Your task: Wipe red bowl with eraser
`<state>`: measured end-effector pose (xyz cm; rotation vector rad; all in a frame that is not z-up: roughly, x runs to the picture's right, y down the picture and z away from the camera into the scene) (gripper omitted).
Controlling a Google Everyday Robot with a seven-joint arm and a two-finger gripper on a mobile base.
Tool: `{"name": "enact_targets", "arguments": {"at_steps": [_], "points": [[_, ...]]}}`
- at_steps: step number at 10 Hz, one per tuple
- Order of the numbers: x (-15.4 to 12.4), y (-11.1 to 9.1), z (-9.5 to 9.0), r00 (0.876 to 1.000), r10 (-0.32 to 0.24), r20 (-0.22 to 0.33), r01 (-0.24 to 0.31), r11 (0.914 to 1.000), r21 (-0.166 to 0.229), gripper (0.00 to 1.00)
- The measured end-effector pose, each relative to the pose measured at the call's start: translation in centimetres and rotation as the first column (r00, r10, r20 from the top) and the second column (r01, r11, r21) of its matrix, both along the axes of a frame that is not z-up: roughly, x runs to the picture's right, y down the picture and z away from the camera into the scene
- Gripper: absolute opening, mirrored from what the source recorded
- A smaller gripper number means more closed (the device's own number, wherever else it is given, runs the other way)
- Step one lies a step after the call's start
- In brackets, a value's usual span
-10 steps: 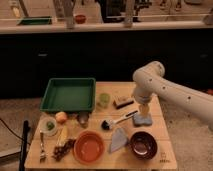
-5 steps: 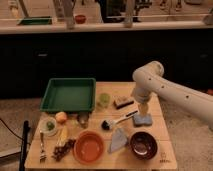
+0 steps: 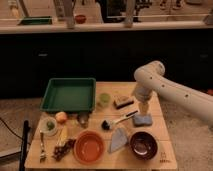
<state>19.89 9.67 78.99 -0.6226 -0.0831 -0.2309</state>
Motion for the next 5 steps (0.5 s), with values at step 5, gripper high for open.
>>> {"name": "enact_targets", "arguments": {"at_steps": [5], "points": [[0.12, -0.63, 1.07, 1.000, 0.016, 0.004, -0.016, 0.9998, 0.014, 0.80]]}}
